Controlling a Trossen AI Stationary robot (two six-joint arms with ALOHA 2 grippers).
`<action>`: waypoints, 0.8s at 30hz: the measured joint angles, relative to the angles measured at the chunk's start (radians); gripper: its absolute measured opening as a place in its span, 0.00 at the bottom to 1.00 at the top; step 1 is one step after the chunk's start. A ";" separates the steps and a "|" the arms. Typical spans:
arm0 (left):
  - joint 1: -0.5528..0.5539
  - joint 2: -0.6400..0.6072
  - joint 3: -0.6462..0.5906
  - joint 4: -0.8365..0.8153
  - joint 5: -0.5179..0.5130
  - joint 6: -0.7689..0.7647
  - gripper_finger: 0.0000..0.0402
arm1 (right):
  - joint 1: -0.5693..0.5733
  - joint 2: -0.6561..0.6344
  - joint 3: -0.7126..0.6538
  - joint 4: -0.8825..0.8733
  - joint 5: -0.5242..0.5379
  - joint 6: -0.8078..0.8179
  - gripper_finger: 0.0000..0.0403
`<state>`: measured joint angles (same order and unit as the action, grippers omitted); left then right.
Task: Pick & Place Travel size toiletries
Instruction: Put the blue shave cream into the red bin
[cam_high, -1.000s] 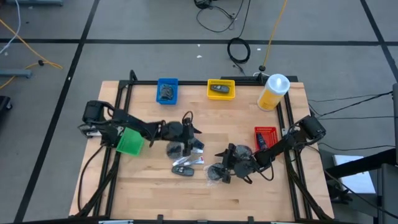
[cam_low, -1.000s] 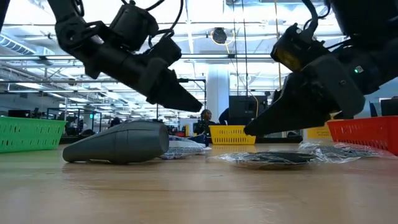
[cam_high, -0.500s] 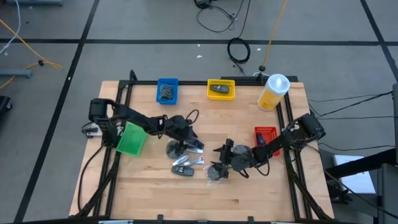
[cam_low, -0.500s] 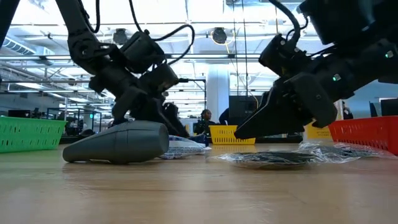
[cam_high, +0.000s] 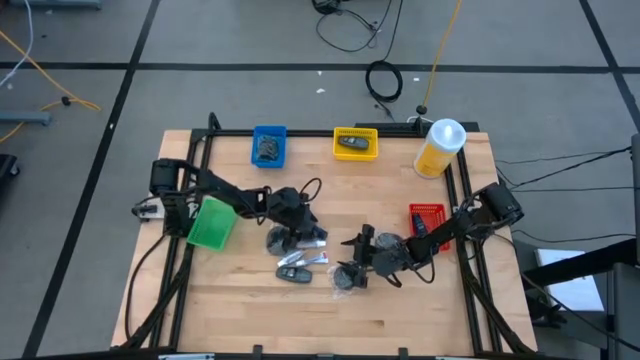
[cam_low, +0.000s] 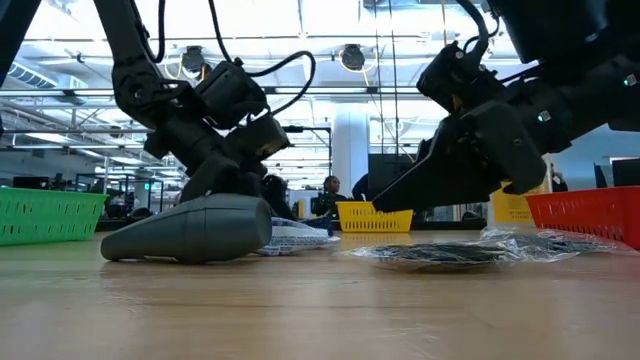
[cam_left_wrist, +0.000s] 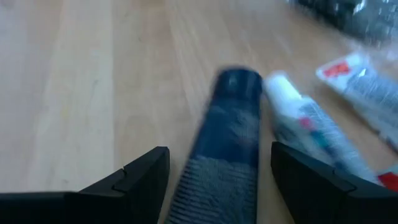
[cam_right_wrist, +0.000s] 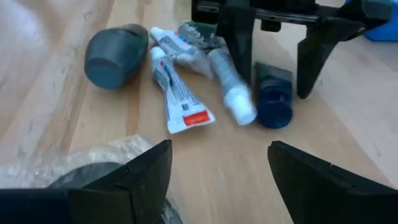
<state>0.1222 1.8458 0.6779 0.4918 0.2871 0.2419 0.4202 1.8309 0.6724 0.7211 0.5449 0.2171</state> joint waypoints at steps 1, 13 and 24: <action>0.005 0.000 0.001 0.003 0.001 -0.007 0.66 | 0.001 0.000 0.000 0.004 0.000 0.000 0.64; 0.040 0.001 0.000 0.001 0.005 -0.102 0.34 | 0.009 0.000 0.000 0.038 -0.026 0.008 0.64; -0.016 -0.005 0.001 0.090 -0.010 -0.244 0.13 | 0.022 -0.087 0.000 -0.011 0.055 -0.074 0.64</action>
<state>0.1062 1.8408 0.6785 0.5822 0.2767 -0.0017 0.4427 1.7443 0.6727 0.7106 0.6003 0.1429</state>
